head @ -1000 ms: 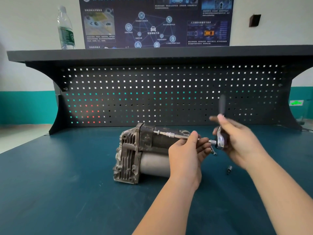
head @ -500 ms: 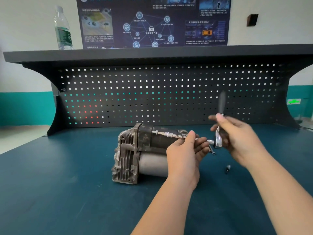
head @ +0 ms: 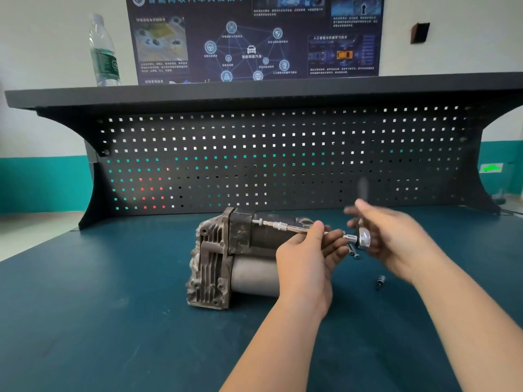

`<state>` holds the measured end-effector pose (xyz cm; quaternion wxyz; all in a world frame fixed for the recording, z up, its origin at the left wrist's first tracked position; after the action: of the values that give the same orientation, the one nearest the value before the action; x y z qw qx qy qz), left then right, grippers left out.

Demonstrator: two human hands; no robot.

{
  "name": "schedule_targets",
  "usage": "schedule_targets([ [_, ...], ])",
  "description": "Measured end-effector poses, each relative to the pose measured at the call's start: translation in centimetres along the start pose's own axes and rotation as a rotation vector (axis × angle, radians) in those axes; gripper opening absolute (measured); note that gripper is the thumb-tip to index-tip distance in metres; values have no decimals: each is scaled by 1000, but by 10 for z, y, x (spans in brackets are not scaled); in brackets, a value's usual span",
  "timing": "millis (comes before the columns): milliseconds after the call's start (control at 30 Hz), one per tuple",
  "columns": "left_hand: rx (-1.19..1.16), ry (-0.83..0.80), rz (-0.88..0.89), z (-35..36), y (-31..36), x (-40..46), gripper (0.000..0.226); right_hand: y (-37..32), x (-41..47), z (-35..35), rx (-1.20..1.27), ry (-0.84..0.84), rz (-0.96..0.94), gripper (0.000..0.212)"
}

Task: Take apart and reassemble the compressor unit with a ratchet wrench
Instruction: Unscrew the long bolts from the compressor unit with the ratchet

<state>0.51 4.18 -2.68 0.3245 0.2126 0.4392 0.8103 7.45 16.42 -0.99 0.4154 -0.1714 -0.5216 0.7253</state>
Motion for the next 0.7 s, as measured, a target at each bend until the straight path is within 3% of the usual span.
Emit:
schedule_targets([
  [67, 5, -6, 2, 0, 1, 0, 20, -17, -4, 8, 128, -153, -159, 19],
  [133, 13, -5, 3, 0, 1, 0, 21, -23, -9, 13, 180, -273, -177, 21],
  [200, 14, 0, 1, 0, 0, 0, 23, -17, -7, 9, 136, -211, -104, 22],
  [300, 16, 19, -6, 1, 1, 1, 23, 9, -4, 1, 4, 13, 146, 19],
  [400, 23, 21, -6, 0, 2, 1, 22, 26, -7, 2, 0, 79, 327, 17],
  [567, 93, 54, -4, -1, 5, 0, 33, 9, -3, 6, 71, 99, 112, 23],
  [700, 292, 191, 17, -15, 12, 7, 51, 2, -2, 6, 80, 77, -40, 24],
])
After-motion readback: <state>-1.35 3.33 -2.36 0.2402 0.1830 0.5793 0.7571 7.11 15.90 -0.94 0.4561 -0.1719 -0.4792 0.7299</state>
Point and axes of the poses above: each hand's wrist, its own x-axis towards the middle knuckle, its own z-axis out of the palm, y = z × x, the point moved 4 cm from there along x, towards the middle knuckle, and after that the axes turned 14 degrees about x, right-handed, at the moved point
